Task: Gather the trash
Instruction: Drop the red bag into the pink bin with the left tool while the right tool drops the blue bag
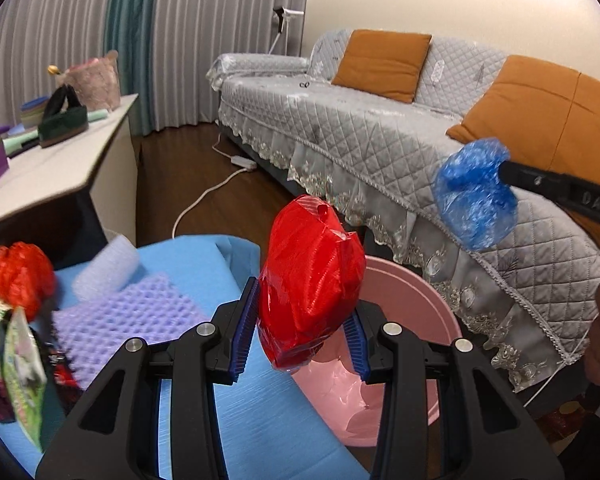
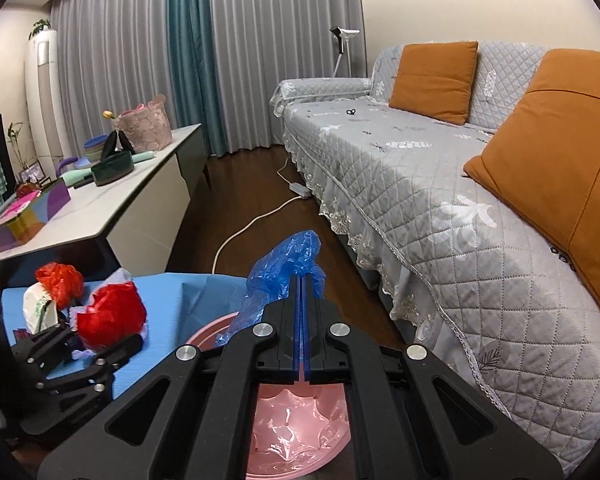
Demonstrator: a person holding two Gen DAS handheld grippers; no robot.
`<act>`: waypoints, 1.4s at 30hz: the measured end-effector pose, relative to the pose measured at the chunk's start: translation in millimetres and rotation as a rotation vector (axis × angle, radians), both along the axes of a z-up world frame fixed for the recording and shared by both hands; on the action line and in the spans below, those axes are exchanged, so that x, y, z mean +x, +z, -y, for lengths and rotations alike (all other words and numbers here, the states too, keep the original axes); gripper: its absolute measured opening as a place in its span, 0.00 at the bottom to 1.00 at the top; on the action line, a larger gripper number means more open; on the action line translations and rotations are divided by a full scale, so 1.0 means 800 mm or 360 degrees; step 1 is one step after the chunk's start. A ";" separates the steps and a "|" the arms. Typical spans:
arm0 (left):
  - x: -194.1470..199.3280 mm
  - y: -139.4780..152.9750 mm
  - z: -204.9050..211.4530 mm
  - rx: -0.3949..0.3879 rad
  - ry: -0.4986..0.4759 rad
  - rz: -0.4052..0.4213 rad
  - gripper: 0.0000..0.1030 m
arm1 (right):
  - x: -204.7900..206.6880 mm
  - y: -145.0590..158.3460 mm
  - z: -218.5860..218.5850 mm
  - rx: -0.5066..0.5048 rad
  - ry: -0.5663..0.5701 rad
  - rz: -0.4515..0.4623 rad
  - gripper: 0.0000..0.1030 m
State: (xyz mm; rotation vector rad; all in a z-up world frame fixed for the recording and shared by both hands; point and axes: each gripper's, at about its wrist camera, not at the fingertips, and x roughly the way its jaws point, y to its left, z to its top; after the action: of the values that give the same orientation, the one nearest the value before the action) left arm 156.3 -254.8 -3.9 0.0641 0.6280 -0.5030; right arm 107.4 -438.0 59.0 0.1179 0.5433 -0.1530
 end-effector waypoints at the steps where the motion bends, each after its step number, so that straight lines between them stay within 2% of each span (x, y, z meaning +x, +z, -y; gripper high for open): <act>1: 0.002 -0.004 0.003 0.0005 -0.0006 -0.0007 0.39 | 0.001 -0.001 0.000 -0.0003 -0.0003 -0.0005 0.01; 11: 0.016 -0.019 0.011 -0.0016 -0.0057 -0.0045 0.39 | 0.014 -0.011 -0.002 -0.0005 -0.0009 -0.0040 0.01; 14: 0.017 -0.020 0.015 -0.0027 -0.0114 -0.0070 0.45 | 0.016 -0.011 -0.001 -0.0012 -0.0018 -0.0043 0.06; 15: 0.016 -0.020 0.015 -0.0017 -0.0119 -0.0075 0.58 | 0.017 -0.011 0.000 -0.0014 -0.0027 -0.0051 0.16; 16: 0.014 -0.020 0.012 -0.0010 -0.0113 -0.0071 0.65 | 0.017 -0.011 0.001 -0.0009 -0.0036 -0.0057 0.32; 18: 0.010 -0.019 0.004 -0.0014 -0.0090 -0.0071 0.65 | 0.015 -0.010 0.005 0.0002 -0.0076 -0.0051 0.49; 25: -0.009 -0.003 -0.031 -0.0041 -0.0031 -0.0053 0.65 | 0.010 -0.003 0.005 0.0049 -0.0081 -0.0020 0.49; 30: -0.034 0.030 -0.055 -0.0053 -0.0026 0.0039 0.65 | 0.001 0.007 -0.010 0.0026 -0.0059 0.0027 0.49; 37: -0.070 0.074 -0.098 -0.0067 0.0027 0.0190 0.67 | -0.021 0.026 -0.024 0.0042 -0.0097 0.0215 0.50; 42: -0.090 0.098 -0.136 -0.0030 0.0071 0.0258 0.67 | -0.026 0.035 -0.036 0.0088 -0.0068 0.0204 0.50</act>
State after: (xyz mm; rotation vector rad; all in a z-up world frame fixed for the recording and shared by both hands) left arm 83.9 -146.0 74.3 0.0721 0.4651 -0.4554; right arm 86.5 -409.0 87.4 0.1921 0.4173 -0.1708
